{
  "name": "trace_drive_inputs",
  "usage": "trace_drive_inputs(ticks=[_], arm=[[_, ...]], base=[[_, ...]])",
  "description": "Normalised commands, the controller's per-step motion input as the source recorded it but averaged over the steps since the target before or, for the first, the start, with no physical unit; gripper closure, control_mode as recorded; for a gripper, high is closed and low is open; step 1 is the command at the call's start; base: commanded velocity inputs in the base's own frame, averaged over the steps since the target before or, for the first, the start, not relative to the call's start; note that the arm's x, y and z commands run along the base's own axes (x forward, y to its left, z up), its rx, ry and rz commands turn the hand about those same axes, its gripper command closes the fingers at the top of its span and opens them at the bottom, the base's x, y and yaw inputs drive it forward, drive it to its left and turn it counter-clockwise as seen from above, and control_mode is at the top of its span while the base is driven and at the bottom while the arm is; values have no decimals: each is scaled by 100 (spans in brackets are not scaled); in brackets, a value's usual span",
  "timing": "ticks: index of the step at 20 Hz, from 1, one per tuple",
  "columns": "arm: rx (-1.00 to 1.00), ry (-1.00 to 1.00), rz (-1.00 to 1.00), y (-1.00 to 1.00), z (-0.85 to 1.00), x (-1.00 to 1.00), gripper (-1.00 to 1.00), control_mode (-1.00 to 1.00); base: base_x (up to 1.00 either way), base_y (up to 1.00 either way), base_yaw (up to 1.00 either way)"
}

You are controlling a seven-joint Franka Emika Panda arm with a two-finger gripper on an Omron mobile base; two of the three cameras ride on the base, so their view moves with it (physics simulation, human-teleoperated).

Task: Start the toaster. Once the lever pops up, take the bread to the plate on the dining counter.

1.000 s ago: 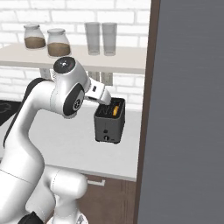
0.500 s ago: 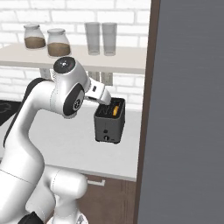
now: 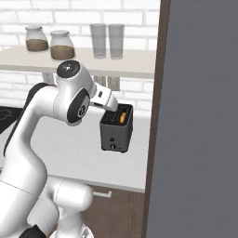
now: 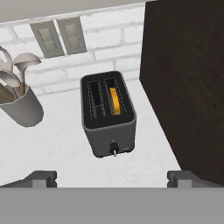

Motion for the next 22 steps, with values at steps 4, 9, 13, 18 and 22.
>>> trace_drive_inputs(ticks=[4, 9, 13, 18, 22], arm=[[0, 0, 0, 0, 0, 0, -100, -100], [0, 0, 0, 0, 0, 0, -100, -100], [0, 0, 0, 0, 0, 0, -100, -100], [0, 0, 0, 0, 0, 0, -100, -100], [0, 0, 0, 0, 0, 0, -100, -100]], base=[[0, 0, 0], [0, 0, 0], [0, 0, 0], [0, 0, 0], [0, 0, 0]])
